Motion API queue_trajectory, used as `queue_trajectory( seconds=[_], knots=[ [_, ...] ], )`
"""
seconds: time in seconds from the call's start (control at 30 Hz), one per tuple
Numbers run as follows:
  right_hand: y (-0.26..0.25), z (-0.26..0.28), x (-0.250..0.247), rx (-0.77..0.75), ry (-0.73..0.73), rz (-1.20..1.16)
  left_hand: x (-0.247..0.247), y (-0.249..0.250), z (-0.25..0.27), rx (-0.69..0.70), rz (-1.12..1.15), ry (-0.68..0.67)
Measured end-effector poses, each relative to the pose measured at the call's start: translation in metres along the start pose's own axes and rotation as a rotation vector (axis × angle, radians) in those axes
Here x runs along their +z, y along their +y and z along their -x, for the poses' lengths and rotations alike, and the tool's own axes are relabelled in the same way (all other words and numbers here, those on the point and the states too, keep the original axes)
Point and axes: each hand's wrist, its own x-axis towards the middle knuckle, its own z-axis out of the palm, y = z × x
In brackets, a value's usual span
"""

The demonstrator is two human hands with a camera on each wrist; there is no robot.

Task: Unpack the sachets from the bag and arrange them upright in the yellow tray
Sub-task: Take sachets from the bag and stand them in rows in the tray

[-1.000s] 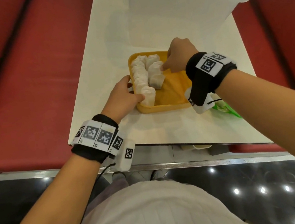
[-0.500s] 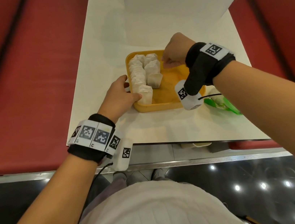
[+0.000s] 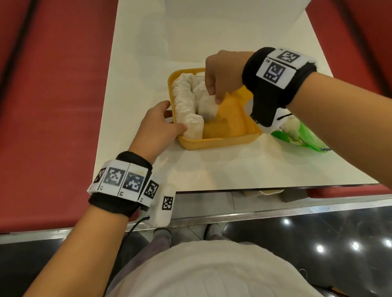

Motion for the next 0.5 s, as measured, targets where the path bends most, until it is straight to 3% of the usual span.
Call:
queue_trajectory(
  seconds=[0.5],
  knots=[
    [0.007, -0.017, 0.005, 0.152, 0.143, -0.178, -0.002, 0.001, 0.001, 0.001, -0.020, -0.002]
  ],
)
